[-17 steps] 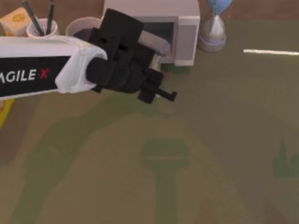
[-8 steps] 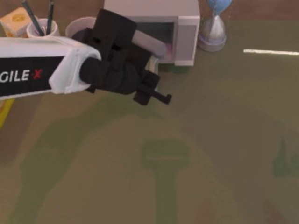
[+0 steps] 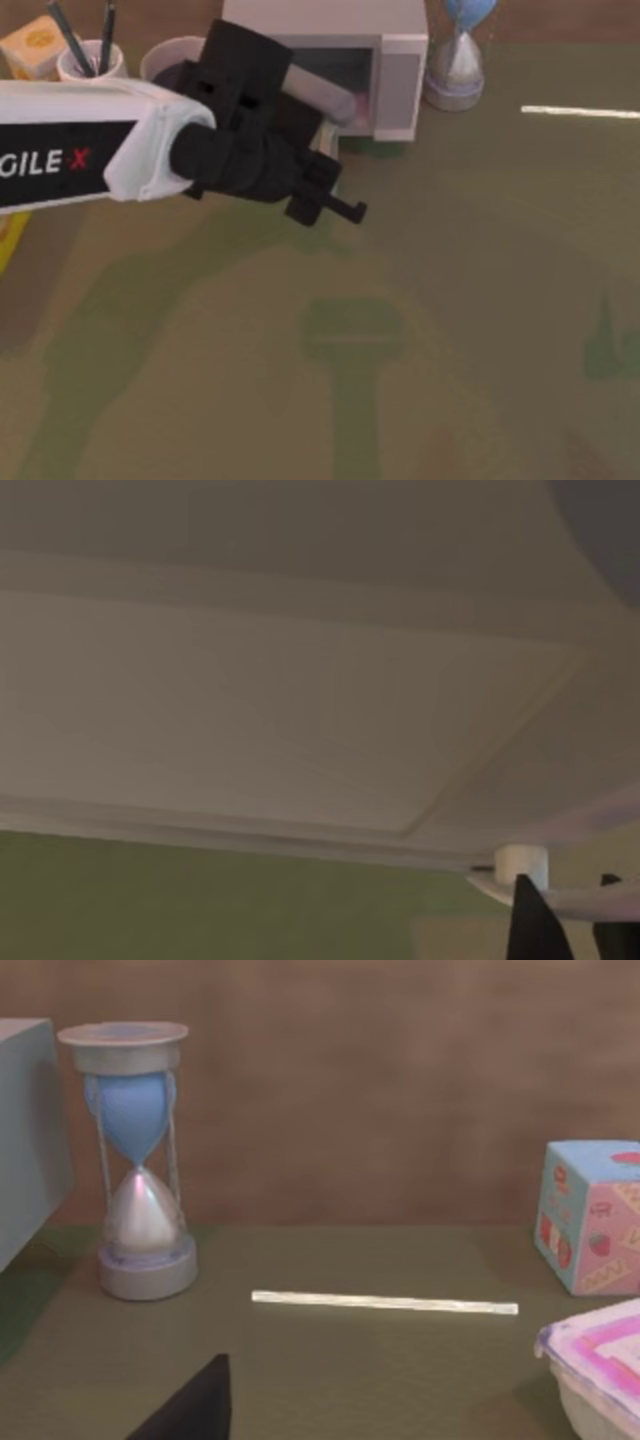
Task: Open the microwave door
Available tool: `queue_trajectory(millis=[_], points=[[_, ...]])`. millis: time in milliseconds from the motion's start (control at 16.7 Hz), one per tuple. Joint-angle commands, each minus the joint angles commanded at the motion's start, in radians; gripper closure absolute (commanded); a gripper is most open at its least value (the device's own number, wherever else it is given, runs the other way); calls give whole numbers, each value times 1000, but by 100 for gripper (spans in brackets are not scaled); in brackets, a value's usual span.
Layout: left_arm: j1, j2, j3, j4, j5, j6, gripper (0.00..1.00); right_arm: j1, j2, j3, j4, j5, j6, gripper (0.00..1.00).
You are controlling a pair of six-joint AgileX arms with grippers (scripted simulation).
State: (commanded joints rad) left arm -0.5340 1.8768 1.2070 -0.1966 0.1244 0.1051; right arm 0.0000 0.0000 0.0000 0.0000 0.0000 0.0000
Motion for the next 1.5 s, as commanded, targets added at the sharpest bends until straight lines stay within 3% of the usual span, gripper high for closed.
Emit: queue_trajectory(millis=[960,1500], points=[[0,0,0,0,0,0,100,0,0,0,0,0,0,0],[24,-19,-24,-4,48,58,100,0,0,0,0,0,0,0]])
